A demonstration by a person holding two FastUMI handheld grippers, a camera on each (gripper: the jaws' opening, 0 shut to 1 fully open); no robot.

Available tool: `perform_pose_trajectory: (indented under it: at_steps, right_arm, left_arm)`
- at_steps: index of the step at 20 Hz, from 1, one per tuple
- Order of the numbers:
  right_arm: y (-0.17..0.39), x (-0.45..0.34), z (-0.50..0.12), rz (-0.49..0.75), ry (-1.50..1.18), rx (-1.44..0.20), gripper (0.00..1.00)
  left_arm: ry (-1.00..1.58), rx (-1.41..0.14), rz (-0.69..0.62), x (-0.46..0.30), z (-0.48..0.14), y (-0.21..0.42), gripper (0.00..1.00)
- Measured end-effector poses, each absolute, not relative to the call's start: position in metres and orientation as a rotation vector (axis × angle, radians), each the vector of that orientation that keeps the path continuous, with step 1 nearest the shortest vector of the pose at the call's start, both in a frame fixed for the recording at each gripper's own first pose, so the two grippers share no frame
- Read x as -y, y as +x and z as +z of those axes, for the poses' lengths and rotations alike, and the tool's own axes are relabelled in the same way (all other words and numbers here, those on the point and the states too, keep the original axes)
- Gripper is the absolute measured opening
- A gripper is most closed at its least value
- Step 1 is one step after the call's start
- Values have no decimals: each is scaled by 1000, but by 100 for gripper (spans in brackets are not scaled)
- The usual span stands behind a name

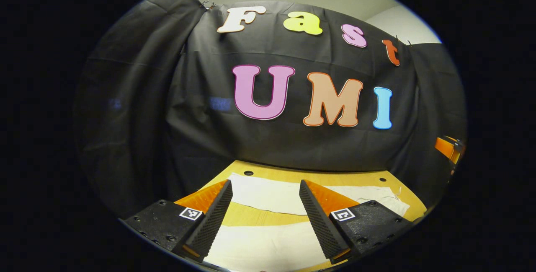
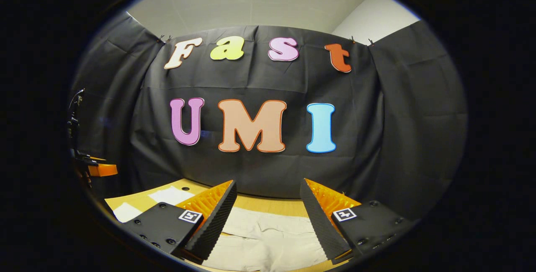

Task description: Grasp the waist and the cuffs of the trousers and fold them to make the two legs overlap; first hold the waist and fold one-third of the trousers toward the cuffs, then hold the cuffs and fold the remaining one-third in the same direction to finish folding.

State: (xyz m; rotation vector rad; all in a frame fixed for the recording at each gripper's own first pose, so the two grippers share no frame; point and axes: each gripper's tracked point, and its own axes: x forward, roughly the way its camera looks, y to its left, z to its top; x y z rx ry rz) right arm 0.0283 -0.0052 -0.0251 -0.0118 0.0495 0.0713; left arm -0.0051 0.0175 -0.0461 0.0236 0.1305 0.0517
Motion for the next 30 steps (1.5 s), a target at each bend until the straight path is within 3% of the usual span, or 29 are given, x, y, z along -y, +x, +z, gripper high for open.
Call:
perform_pose_trajectory:
  at_steps: [5, 12, 19, 30]
  right_arm:
    - [28, 3, -38, 74, -13, -75, 97]
    - [14, 8, -100, 125, -46, -228, 99]
    - [4, 21, -128, 103, -67, -301, 98]
    - [-8, 28, -147, 73, -88, -360, 98]
  left_arm:
    - [62, -266, -3, -35, -92, -17, 96]
    - [133, -589, -122, -62, -192, -54, 96]
    - [394, -928, -427, -62, -282, -104, 94]
    - [602, -1193, -654, -82, -328, -137, 94]
